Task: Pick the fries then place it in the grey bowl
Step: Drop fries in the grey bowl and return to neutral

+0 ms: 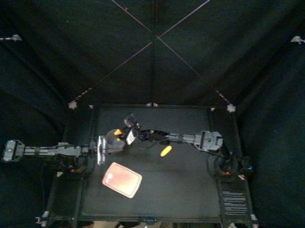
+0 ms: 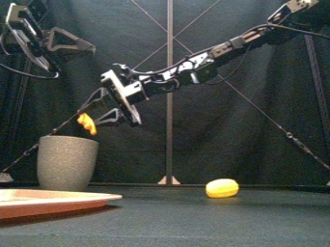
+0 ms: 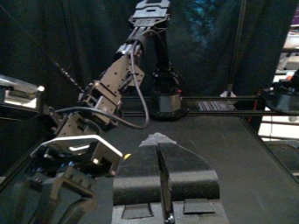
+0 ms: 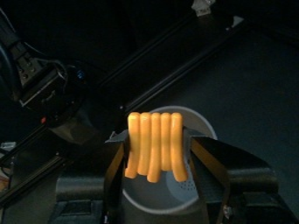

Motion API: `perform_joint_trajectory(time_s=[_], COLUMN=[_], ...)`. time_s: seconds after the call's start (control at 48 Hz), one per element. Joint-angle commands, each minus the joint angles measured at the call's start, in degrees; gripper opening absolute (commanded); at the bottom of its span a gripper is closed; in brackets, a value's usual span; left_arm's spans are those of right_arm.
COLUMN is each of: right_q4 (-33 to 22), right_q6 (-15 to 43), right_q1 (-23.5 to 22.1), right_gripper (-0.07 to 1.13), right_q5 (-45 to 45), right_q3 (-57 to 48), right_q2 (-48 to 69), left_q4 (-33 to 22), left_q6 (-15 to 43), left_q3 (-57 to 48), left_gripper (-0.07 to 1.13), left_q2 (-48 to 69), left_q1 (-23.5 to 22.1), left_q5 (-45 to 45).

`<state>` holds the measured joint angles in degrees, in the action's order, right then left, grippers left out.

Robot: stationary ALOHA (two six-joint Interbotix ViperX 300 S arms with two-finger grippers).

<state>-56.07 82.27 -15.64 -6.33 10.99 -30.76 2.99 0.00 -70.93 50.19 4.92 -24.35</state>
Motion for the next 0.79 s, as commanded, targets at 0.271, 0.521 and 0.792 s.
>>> perform_joint_trajectory(time_s=[0.271,0.521,0.792], right_q4=[-1.05,-3.34,-10.63], right_q6=[0.00,-0.18,-0.26], right_q1=[0.09,1.58,5.01], right_gripper=[1.06,1.05,1.05], right_q5=[3.08,1.05,-1.41], right_q3=[2.64,-8.26,-27.16], right_q2=[0.53,9.32,24.17], left_q4=[0.97,0.97,0.97], left_q6=[0.09,0.09,0.00], left_q3=[0.53,0.53,0.35], left_gripper=[0.01,0.01,0.01], left_q2=[0.09,0.09,0.53], left_q1=[-0.09,-0.18,-0.18], left_q5=[-0.62,-0.53,-0.70])
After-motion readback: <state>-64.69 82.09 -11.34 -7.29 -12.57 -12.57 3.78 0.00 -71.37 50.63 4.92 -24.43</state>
